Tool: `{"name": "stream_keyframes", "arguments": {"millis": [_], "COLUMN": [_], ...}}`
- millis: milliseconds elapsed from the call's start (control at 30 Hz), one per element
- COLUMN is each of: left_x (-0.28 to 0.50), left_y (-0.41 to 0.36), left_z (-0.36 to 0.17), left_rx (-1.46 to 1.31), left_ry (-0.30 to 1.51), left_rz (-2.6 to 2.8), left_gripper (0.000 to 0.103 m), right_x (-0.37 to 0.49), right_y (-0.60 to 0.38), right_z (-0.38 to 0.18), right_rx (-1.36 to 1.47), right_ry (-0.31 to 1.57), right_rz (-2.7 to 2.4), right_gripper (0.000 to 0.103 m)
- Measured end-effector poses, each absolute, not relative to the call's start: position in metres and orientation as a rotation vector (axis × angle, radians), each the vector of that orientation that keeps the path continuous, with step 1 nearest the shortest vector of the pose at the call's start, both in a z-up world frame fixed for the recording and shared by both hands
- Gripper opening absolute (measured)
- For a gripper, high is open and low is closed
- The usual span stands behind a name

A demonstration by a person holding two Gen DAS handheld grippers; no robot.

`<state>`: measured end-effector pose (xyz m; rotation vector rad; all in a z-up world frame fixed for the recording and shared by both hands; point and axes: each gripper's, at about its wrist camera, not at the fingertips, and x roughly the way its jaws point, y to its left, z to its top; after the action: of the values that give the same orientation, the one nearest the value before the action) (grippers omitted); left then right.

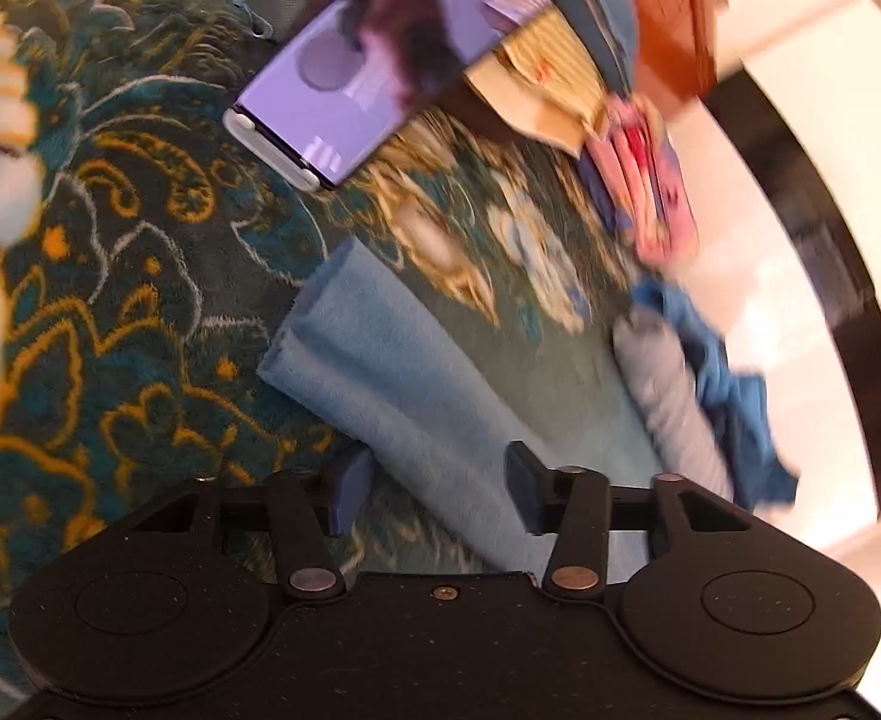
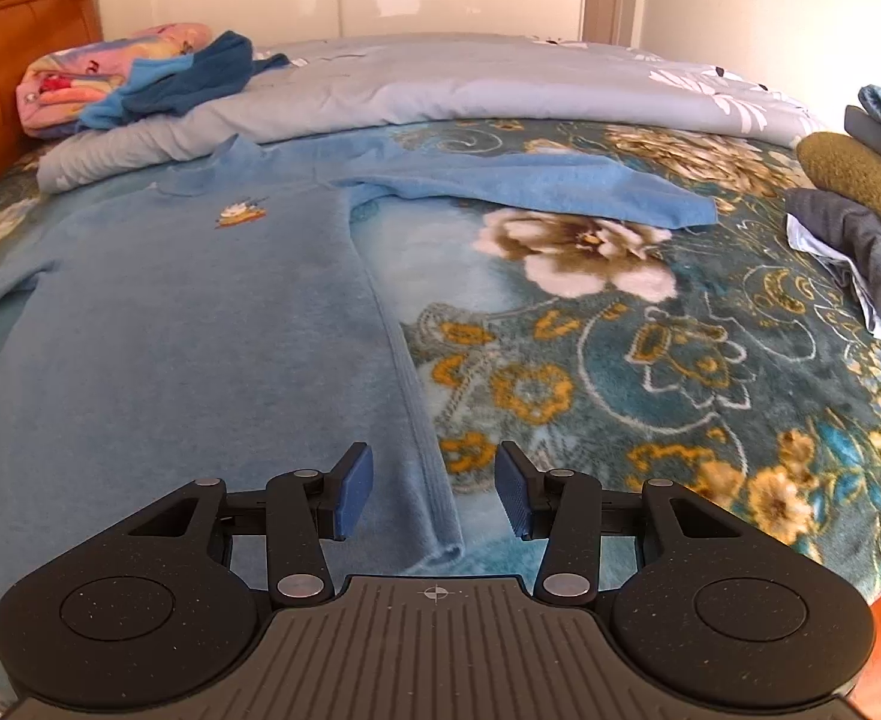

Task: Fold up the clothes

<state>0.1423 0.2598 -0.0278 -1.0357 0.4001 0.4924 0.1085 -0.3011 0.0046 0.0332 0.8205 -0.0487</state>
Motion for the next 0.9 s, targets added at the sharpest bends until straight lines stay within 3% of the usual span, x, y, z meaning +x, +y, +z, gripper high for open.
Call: {"name": "stream_keyframes", "arguments": {"millis": [33, 67, 133, 167, 300, 500, 900], "left_x": [0.144, 0.147, 0.150, 0.150, 0.164, 0.213, 0.315], "left_y": [0.260, 0.258, 0.259, 0.260, 0.249, 0.169, -0.025], "left_z": [-0.026, -0.026, -0.026, -0.026, -0.011, 0.039, 0.057], "left_rx": [-1.021, -1.003, -0.977, -0.971, -0.805, -0.373, -0.280], "left_ry": [0.390, 0.397, 0.422, 0.422, 0.431, 0.398, 0.402], "left_rz": [0.500, 0.513, 0.536, 0.540, 0.464, 0.224, -0.250], "left_gripper": [0.033, 0.016, 0.004, 0.002, 0.000, 0.000, 0.001], "right_x": [0.110, 0.111, 0.114, 0.115, 0.118, 0.127, 0.130], "right_y": [-0.301, -0.301, -0.303, -0.303, -0.309, -0.321, -0.343], "right_z": [0.004, 0.004, 0.002, 0.001, -0.001, -0.008, -0.009], "right_rx": [0.036, 0.039, 0.046, 0.050, 0.069, 0.141, 0.185], "right_ry": [0.820, 0.820, 0.823, 0.824, 0.825, 0.828, 0.808], "right_rz": [-0.051, -0.055, -0.058, -0.060, -0.067, -0.084, -0.139], "right_gripper": [0.042, 0.042, 0.042, 0.042, 0.042, 0.042, 0.042]}}
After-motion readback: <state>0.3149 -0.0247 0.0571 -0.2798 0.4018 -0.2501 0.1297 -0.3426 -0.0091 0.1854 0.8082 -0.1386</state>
